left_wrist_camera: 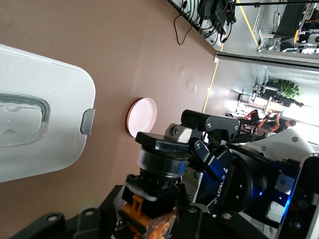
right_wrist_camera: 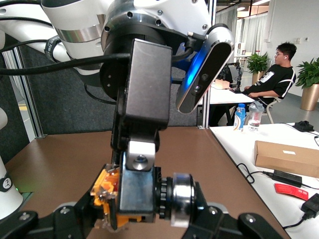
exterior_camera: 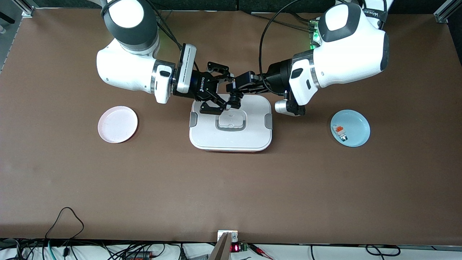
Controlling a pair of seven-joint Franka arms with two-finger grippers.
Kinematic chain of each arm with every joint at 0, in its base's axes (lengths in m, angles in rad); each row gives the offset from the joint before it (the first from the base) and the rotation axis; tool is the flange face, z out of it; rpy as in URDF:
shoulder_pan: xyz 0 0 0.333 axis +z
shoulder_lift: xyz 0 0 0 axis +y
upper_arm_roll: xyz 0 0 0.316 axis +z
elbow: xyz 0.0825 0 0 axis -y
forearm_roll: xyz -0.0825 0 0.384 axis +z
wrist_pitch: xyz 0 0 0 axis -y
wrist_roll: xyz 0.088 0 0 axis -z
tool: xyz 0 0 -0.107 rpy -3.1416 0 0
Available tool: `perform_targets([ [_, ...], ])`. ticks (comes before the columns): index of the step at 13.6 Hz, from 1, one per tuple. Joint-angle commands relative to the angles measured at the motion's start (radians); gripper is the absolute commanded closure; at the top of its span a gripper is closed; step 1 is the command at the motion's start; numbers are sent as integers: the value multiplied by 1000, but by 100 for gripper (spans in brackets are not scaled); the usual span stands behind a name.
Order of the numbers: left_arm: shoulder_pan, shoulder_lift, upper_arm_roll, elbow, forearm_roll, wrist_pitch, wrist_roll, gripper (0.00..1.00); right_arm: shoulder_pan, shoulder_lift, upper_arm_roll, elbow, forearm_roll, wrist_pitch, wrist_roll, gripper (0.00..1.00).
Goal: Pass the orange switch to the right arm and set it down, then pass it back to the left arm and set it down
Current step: 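Close the left gripper on the switch held by the right gripper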
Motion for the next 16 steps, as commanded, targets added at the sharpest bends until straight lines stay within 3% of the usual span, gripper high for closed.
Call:
perform_targets([
  [1,1,-3,-3,4,10,-1,-5,74,12,0,-2,6,15,18,-24,80],
  [2,1,-3,-4,4,10,-1,-5,74,12,0,-2,6,15,18,-24,79],
  [3,3,-3,-4,4,9,-1,-6,74,12,-2,-2,6,15,18,-24,67],
  [4,3,-3,-4,4,10,-1,-6,74,12,-2,-2,4,18,18,-23,6],
  [5,3,-3,-4,4,9,-1,-8,74,10,-2,-2,4,18,16,-19,0],
  [14,4,-3,-1,5,9,0,-12,75,3,-7,-5,1,14,44,-13,0],
  [16,10,-3,0,5,9,0,-12,77,1,-7,-5,-17,-37,70,-19,0],
])
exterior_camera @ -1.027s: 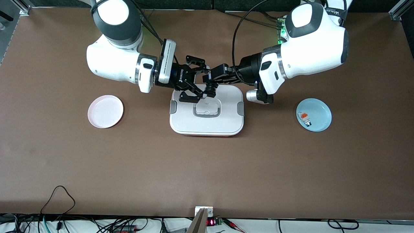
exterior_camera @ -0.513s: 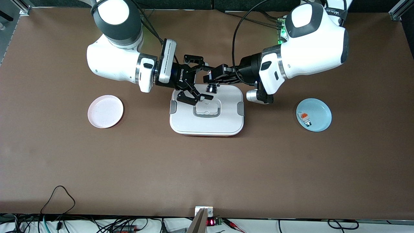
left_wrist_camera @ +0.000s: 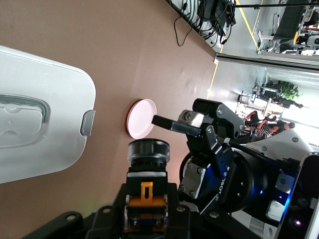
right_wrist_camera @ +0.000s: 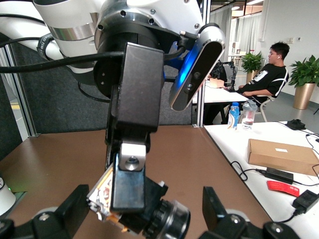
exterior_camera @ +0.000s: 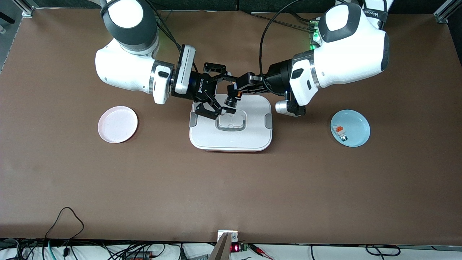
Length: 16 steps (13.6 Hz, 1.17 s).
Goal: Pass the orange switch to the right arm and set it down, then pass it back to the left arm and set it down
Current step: 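Carry the switch to the blue plate with the left gripper while the right gripper withdraws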
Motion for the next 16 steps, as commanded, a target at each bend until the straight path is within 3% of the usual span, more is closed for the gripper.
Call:
perform_targets([
  [1,14,-4,4,6,9,-8,-10,78,-3,-5,-3,-30,-50,47,-18,0],
  [5,84,-2,13,-7,30,-60,-14,81,-44,0,-6,-43,-63,48,-15,0],
  [11,264,4,13,-8,306,-336,-59,83,-168,2,-12,-107,-247,39,34,0],
  [16,350,25,18,-47,643,-483,-89,83,-220,-5,-12,-150,-480,-16,278,0],
])
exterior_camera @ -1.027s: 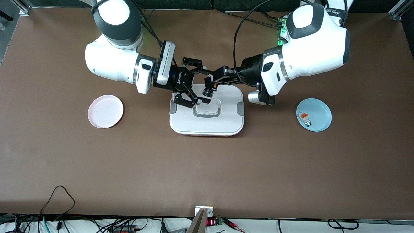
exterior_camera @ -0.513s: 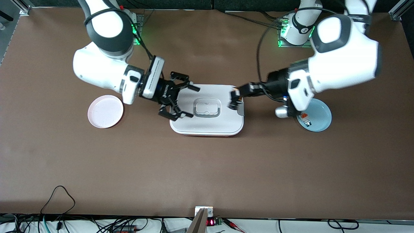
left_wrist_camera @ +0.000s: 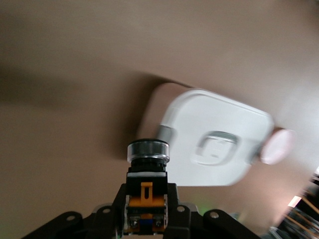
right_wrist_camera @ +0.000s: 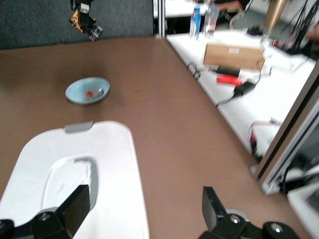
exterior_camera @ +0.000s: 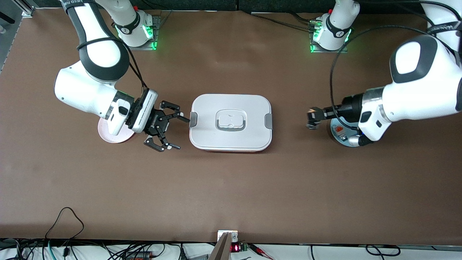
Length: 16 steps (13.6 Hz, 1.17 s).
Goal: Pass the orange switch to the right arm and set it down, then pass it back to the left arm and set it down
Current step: 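Carry the switch to the blue plate with the left gripper while the right gripper withdraws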
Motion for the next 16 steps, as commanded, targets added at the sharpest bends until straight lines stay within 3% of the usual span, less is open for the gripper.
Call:
perform_targets([
  [1,47,-8,-10,-24,201,-64,-25,83,-17,-17,13,-9,-138,-29,205,0],
  [3,77,-8,-10,-60,334,-86,-52,83,-22,-21,13,-8,-211,-33,380,0],
  [7,153,6,-8,-89,386,-95,-72,88,-59,-25,13,9,-251,-154,745,0],
  [10,157,38,9,-86,483,-112,-352,88,-63,-34,13,35,-440,-190,1092,0],
  [13,171,87,15,-87,543,-109,-613,88,-65,-39,12,70,-572,-297,1364,0],
  [16,200,85,13,-136,538,-16,-835,88,-63,-60,-1,116,-846,-468,1586,0],
])
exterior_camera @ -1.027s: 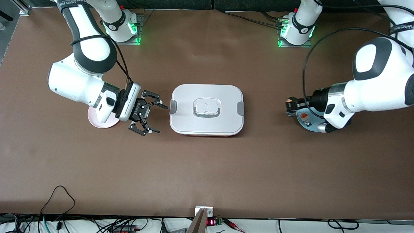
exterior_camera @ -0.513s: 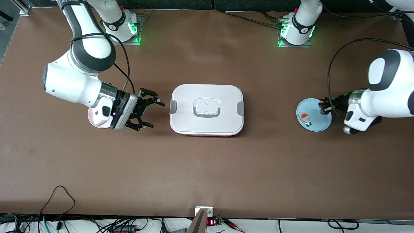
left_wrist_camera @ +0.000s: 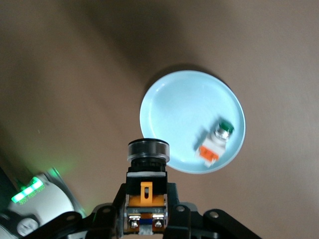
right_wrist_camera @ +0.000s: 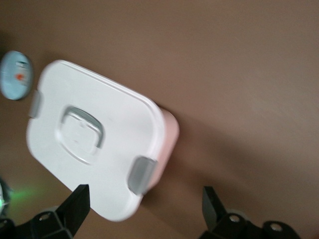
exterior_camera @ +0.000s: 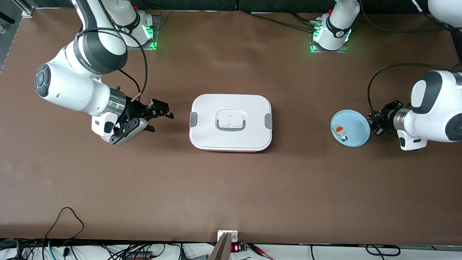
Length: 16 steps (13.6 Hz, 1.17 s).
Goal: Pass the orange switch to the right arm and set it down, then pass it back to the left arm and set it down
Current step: 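Carry the switch to the blue plate with the left gripper while the right gripper withdraws, then lower the switch onto the blue plate with the left gripper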
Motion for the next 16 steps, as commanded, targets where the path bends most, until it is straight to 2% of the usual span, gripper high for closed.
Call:
perform_targets([
  [1,22,-17,-9,-74,17,128,-224,88,-6,-28,-2,76,-221,-205,174,0],
  [5,15,-21,-11,-183,30,340,-498,88,-9,-30,-33,214,-396,-449,256,0],
  [7,13,-14,-14,-211,107,371,-587,88,-14,-42,-60,279,-464,-535,250,0],
  [8,10,3,-14,-234,181,387,-642,88,-14,-48,-108,313,-505,-580,248,0],
  [11,10,55,-14,-240,247,388,-684,89,-17,-74,-181,336,-599,-588,252,0],
  [13,6,83,-14,-242,270,407,-719,89,-102,-103,-177,302,-570,-597,224,0],
  [16,-27,127,-12,-242,277,414,-759,89,-208,-96,-186,299,-388,-485,100,0],
])
